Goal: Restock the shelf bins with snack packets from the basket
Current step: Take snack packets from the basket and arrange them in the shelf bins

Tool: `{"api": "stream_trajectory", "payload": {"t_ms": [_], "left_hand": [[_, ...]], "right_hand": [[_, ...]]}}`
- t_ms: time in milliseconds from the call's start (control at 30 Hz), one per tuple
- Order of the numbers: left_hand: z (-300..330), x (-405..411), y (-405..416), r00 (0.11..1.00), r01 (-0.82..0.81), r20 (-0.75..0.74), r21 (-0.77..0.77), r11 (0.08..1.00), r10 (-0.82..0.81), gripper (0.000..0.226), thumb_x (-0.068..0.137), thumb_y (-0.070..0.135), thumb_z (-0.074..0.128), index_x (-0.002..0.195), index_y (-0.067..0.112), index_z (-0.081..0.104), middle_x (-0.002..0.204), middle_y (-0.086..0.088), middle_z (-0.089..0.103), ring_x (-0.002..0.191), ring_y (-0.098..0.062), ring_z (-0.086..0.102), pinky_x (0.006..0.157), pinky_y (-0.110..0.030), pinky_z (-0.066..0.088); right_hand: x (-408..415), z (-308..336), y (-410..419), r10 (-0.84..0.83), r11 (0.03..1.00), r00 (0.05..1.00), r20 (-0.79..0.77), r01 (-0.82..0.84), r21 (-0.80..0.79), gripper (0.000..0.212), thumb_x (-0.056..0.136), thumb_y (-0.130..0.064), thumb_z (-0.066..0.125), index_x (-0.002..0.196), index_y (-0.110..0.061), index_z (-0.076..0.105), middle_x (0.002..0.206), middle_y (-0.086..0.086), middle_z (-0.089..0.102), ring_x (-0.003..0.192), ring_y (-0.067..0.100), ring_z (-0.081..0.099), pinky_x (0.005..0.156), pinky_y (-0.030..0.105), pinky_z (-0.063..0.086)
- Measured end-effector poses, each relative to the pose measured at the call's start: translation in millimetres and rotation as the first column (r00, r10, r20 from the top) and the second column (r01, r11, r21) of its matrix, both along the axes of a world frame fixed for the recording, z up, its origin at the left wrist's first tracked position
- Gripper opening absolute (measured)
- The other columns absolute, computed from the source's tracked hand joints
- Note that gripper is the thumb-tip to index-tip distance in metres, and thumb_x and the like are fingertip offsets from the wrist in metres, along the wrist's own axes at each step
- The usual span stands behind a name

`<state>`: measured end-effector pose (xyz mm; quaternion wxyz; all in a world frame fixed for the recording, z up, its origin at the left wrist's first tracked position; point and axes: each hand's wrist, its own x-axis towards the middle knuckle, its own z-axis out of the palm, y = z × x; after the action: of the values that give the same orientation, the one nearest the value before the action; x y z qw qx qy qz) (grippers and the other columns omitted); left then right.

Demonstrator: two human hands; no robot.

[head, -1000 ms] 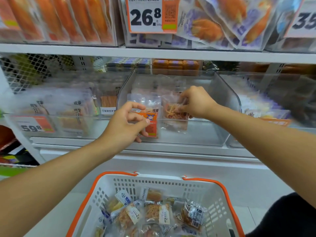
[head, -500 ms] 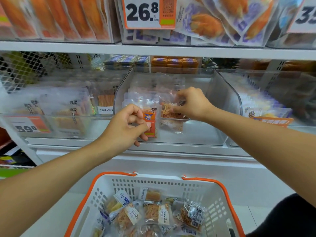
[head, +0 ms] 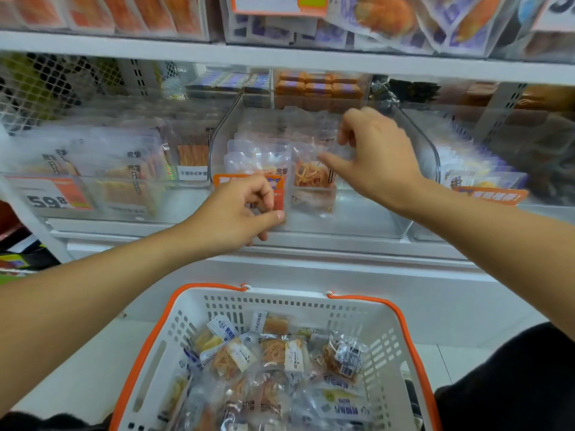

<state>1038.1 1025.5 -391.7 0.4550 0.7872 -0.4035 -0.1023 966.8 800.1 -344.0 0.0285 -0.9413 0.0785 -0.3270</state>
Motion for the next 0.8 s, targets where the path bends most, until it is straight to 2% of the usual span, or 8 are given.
{"api": "stream_trajectory", "payload": {"t_ms": [67,167,233,333,467,567,700,800], "left_hand": [[-3.3,0.9,5.5,0.971,0.127,0.157,0.307,0.943,-0.182,0.018,0.089,0.030,0.071,0.086,0.019,0.056,0.082,0.005,0.065,0.063,-0.011,0.068,0.056,-0.023,0.051],[-19.0,-7.6,14.7,0.880,0.186,0.073,0.856,0.482,-0.470,0.031,0.088,0.049,0.066,0.105,0.024,0.060,0.097,0.008,0.066,0.086,-0.013,0.063,0.082,-0.034,0.051],[-34.7,-17.1,19.8,0.860,0.210,-0.089,0.959,0.190,-0.502,0.038,0.089,0.053,0.063,0.116,0.027,0.057,0.104,0.008,0.064,0.095,-0.015,0.060,0.090,-0.035,0.049],[-51.3,-26.7,24.3,0.841,0.228,-0.133,0.966,0.121,-0.525,0.043,0.091,0.054,0.060,0.125,0.028,0.054,0.105,0.010,0.058,0.095,-0.014,0.057,0.088,-0.032,0.048],[-56.9,-28.2,24.3,0.835,0.260,-0.127,0.949,0.180,-0.535,0.044,0.090,0.055,0.060,0.126,0.029,0.053,0.103,0.014,0.058,0.081,-0.002,0.053,0.073,-0.024,0.041],[-52.9,-25.3,27.3,0.835,0.217,-0.086,0.960,0.180,-0.544,0.047,0.090,0.056,0.059,0.127,0.029,0.052,0.094,0.017,0.051,0.082,-0.005,0.051,0.080,-0.026,0.038],[-46.6,-18.9,29.3,0.830,0.169,-0.028,0.964,0.204,-0.556,0.049,0.090,0.056,0.058,0.129,0.028,0.053,0.090,0.018,0.047,0.092,-0.014,0.050,0.088,-0.031,0.044],[-46.4,-13.6,30.9,0.840,0.181,-0.024,0.954,0.237,-0.542,0.048,0.090,0.056,0.058,0.129,0.027,0.053,0.085,0.021,0.044,0.091,-0.014,0.049,0.087,-0.030,0.043]], "right_hand": [[-14.0,-2.4,28.2,0.246,0.969,0.969,0.005,-0.246,-0.011,0.032,0.088,-0.045,0.062,0.073,-0.019,0.050,0.069,-0.006,0.050,0.065,0.019,0.051,0.061,0.035,0.041],[-35.6,-52.8,72.4,0.562,0.812,0.710,-0.425,-0.572,0.117,0.031,0.092,-0.042,0.062,0.070,-0.022,0.051,0.058,-0.010,0.046,0.053,0.011,0.042,0.057,0.029,0.034],[-52.2,-114.5,88.2,0.495,0.826,0.403,-0.770,-0.493,0.273,0.022,0.092,-0.041,0.066,0.089,-0.019,0.062,0.068,-0.012,0.053,0.059,0.006,0.045,0.057,0.027,0.035],[-84.4,-205.7,88.1,0.304,0.929,0.050,-0.951,-0.235,0.285,0.056,0.089,-0.034,0.073,0.135,-0.013,0.050,0.119,0.005,0.062,0.091,0.016,0.055,0.075,0.028,0.043],[-104.8,-261.6,73.5,0.244,0.962,0.161,-0.956,-0.160,0.219,0.073,0.084,-0.033,0.078,0.142,-0.011,0.039,0.136,0.012,0.051,0.115,0.028,0.056,0.092,0.035,0.047],[-96.3,-276.6,67.6,0.269,0.963,0.281,-0.921,-0.101,0.250,0.057,0.086,-0.034,0.074,0.133,-0.016,0.048,0.136,0.009,0.051,0.117,0.027,0.055,0.092,0.032,0.045],[-86.0,-299.0,72.3,0.344,0.937,0.222,-0.912,-0.138,0.320,0.036,0.088,-0.035,0.071,0.123,-0.028,0.065,0.161,0.011,0.026,0.143,0.032,0.034,0.113,0.040,0.034],[-86.2,-317.4,82.0,0.367,0.930,0.298,-0.881,-0.106,0.352,0.030,0.086,-0.027,0.073,0.116,-0.031,0.067,0.162,0.007,0.024,0.143,0.035,0.033,0.115,0.045,0.034]]}}
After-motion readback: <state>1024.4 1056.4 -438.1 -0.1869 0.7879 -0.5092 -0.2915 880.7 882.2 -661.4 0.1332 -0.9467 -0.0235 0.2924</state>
